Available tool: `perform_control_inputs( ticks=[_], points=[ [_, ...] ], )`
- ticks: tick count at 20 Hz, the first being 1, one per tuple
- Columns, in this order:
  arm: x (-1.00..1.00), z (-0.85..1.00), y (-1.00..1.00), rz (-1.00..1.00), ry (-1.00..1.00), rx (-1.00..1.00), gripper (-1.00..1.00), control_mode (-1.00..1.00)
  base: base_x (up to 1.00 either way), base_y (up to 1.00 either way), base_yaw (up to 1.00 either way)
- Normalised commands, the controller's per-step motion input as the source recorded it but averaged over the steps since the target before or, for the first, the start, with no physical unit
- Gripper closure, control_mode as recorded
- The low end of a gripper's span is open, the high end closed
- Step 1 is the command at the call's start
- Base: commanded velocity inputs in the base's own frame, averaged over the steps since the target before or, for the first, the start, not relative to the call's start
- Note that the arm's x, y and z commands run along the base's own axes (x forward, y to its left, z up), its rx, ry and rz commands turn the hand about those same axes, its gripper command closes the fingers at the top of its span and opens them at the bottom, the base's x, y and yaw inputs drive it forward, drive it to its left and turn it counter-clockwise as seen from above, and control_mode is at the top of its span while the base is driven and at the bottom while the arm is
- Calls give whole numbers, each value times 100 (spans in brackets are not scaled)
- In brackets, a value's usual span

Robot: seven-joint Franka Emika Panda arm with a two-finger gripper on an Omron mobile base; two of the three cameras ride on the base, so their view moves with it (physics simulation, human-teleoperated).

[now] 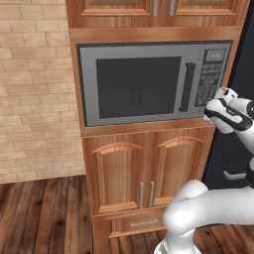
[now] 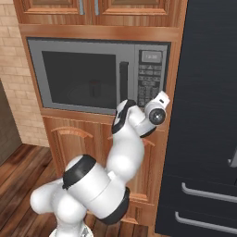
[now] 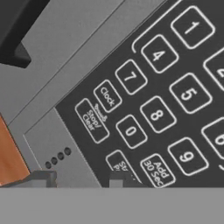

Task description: Place the microwavable item in the microwave. Then, close the microwave door and press the start button.

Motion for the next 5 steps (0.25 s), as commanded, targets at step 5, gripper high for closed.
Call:
perform_control_inputs(
  ticks=[5],
  points=[
    [12,-27,12,0,0,0,-100,-100,0,0,0]
  ],
)
